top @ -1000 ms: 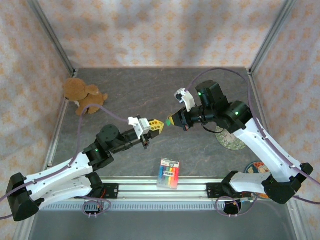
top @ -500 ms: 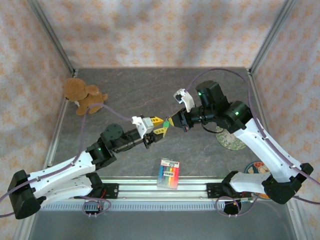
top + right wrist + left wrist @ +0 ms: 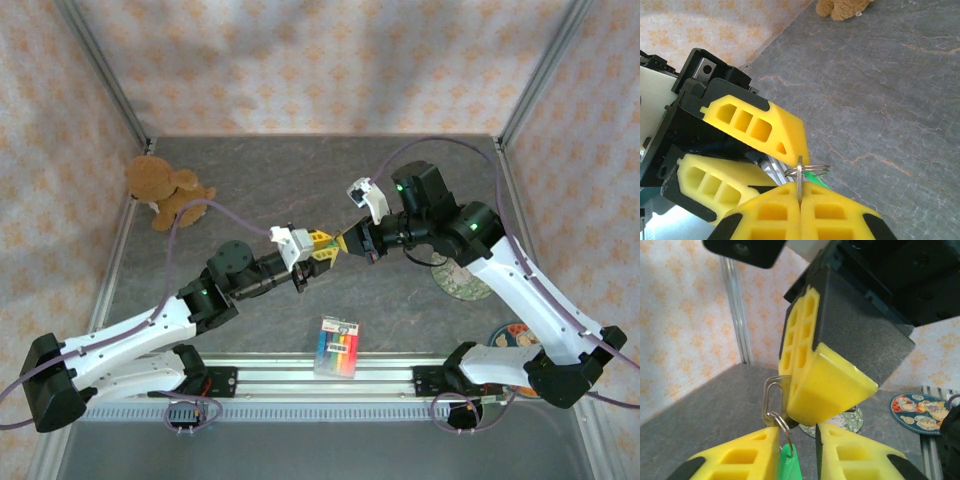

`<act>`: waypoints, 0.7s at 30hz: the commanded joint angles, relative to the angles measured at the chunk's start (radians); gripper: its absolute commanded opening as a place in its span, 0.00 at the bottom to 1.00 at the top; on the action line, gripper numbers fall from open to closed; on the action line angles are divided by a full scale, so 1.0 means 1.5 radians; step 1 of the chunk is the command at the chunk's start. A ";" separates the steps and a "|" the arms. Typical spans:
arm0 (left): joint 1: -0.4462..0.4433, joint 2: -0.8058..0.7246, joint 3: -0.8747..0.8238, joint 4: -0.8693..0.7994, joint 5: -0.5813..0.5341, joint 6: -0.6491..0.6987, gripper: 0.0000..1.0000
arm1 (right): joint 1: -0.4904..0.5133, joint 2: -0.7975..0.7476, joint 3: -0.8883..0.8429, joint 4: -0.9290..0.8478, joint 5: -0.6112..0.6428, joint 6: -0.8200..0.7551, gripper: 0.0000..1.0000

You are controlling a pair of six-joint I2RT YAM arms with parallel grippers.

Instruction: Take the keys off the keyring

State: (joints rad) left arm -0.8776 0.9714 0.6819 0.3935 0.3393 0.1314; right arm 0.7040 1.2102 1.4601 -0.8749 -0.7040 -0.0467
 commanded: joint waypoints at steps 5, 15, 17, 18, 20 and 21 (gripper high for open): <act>-0.007 0.005 0.024 -0.008 -0.013 0.006 0.04 | 0.000 -0.013 -0.008 0.014 -0.010 -0.009 0.00; -0.007 -0.029 -0.005 0.030 0.004 0.015 0.00 | -0.001 -0.030 -0.019 0.028 0.010 0.013 0.00; -0.007 -0.043 -0.017 0.050 0.007 0.013 0.00 | -0.001 -0.023 -0.024 0.034 0.000 0.021 0.00; -0.007 -0.050 -0.022 0.056 0.011 0.014 0.00 | 0.000 -0.020 -0.026 0.040 -0.008 0.027 0.00; -0.006 -0.061 -0.026 0.058 0.015 0.015 0.00 | -0.001 -0.020 -0.029 0.049 -0.016 0.036 0.00; -0.007 -0.066 -0.030 0.059 0.016 0.015 0.00 | -0.001 -0.006 -0.029 0.052 -0.018 0.038 0.00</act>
State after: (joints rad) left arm -0.8822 0.9043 0.6521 0.4133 0.3363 0.1329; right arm 0.7040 1.1847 1.4265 -0.8402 -0.7155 -0.0177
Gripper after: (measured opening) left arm 0.051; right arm 0.039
